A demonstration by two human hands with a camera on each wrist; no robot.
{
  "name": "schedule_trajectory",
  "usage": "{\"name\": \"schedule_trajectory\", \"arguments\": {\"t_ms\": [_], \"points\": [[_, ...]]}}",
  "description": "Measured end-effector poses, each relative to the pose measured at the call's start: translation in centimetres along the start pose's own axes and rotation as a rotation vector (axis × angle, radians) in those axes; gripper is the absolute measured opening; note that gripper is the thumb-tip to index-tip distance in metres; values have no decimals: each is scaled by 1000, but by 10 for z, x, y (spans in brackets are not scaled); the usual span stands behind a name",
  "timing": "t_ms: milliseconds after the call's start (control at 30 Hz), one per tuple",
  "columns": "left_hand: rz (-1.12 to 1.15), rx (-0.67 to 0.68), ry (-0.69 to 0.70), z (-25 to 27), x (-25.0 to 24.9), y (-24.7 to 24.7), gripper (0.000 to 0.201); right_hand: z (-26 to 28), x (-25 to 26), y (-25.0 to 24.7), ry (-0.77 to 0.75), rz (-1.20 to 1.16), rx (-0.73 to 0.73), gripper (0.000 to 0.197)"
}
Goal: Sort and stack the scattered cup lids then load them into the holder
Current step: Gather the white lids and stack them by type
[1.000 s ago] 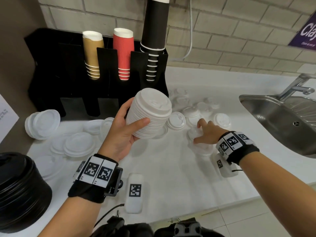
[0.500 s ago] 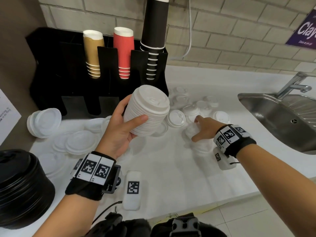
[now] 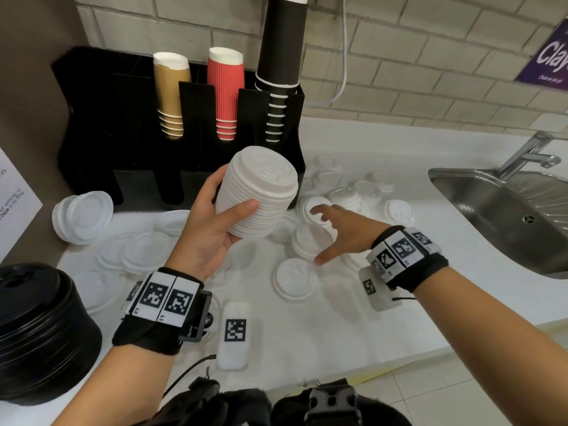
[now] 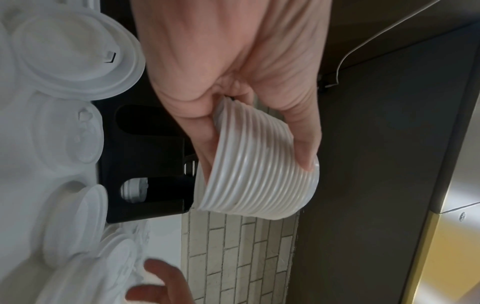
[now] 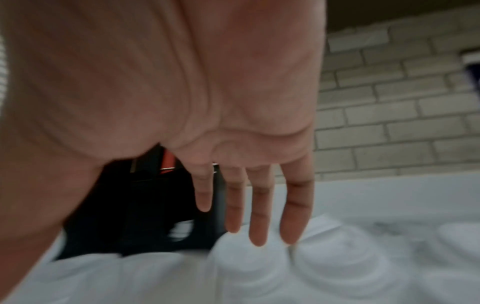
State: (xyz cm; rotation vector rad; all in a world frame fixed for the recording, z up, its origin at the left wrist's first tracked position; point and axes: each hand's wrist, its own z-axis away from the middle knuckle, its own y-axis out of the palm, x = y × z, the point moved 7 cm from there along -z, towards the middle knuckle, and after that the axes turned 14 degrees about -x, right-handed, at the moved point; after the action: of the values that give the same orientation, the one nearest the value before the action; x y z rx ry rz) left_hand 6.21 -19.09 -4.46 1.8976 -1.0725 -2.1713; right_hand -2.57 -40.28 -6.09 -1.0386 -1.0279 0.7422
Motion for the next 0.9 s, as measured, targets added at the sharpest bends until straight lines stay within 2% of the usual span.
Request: {"name": "schedule_trajectory", "arguments": {"t_ms": [100,200,300,367,533,633,733,900], "points": [[1,-13,-12,0,1,-3,61,0,-35,-12,92,154,2,100],[7,-13,-28,0,3,-3,69,10,-65,-3,178,317,119,96],[10,-3,-48,-1,7,-1,76,15,-76,10,185,318,129,90],[13,-5,-52,-2,9,0,68,14,-76,7,165,278,76,83],[19,-3,-75,-4,17,2,61,16,-58,-33,93,27,-160,70],[24,11,-95,-3,22,5,66,28,-24,-58,-34,-407,-329,59],[10,16,-117,-2,29,9,70,40,11,-74,-111,-728,-398,59],[-14,19,-135,3,38,14,62,48,54,-91,-242,-662,-455,60]]}}
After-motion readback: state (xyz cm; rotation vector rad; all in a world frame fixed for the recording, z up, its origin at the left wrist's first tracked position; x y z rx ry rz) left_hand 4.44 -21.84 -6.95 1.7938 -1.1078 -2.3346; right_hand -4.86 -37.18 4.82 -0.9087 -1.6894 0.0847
